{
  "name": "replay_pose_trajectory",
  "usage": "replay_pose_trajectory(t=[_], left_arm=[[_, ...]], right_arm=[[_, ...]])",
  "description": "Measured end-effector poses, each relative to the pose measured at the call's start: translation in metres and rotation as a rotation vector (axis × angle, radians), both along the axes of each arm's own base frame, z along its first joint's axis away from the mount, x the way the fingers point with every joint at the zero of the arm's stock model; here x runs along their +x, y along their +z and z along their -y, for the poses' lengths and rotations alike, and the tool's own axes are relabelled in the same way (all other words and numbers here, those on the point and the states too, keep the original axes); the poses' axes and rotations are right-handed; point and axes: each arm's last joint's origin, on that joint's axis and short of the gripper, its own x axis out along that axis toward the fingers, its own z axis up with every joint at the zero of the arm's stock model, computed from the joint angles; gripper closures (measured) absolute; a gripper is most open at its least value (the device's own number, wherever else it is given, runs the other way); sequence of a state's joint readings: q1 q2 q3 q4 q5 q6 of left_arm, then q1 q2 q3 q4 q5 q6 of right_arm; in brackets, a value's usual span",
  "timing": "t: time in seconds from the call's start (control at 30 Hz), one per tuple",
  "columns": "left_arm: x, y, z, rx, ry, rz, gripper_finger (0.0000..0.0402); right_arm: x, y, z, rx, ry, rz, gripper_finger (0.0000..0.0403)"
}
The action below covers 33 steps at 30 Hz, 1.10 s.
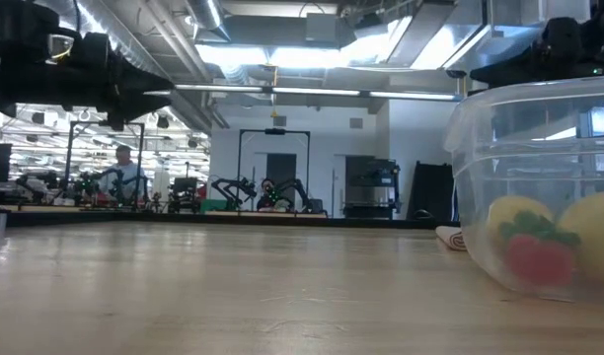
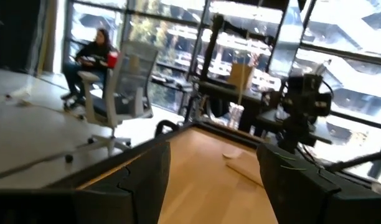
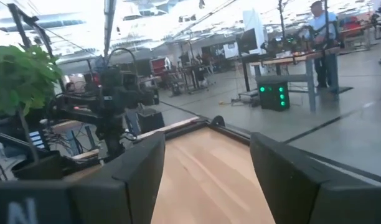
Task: Pick and placing Produce into tupperware
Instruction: Return to Home Position
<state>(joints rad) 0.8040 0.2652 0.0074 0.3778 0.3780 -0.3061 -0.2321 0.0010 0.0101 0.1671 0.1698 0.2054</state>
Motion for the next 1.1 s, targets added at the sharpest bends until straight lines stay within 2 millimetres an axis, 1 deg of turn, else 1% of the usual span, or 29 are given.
replay_pose_trajectory(t=[0.17, 0.37, 0.53, 0.63, 0.77, 0.87, 1.0, 1.1], left_arm=[[-0.008, 0.000, 0.002, 0.007, 0.043, 0.008, 0.0170], [-0.015, 0.006, 0.007, 0.047, 0.054, 0.066, 0.0170], [-0.018, -0.002, 0.005, -0.015, 0.122, 0.023, 0.0170], [-0.018, -0.002, 0.005, -0.014, 0.121, 0.023, 0.0170], [-0.017, -0.008, 0.005, -0.060, 0.116, -0.028, 0.0170], [-0.018, -0.008, 0.004, -0.056, 0.131, -0.030, 0.0170], [-0.018, -0.008, 0.004, -0.004, 0.142, -0.059, 0.0170], [-0.018, -0.008, 0.004, 0.027, 0.145, -0.076, 0.0170]], right_arm=[[0.000, 0.000, 0.001, 0.005, -0.024, -0.003, 0.0165], [0.000, -0.002, 0.001, 0.008, -0.024, -0.018, 0.0165], [0.000, -0.003, 0.001, 0.010, -0.025, -0.026, 0.0165], [0.000, -0.003, 0.001, 0.012, -0.035, -0.027, 0.0165], [0.000, -0.004, 0.002, 0.017, -0.063, -0.037, 0.0165], [0.000, -0.005, 0.002, 0.020, -0.073, -0.046, 0.0165], [0.000, -0.011, 0.002, 0.011, -0.076, -0.121, 0.0165], [0.001, -0.012, 0.002, 0.011, -0.077, -0.133, 0.0165]])
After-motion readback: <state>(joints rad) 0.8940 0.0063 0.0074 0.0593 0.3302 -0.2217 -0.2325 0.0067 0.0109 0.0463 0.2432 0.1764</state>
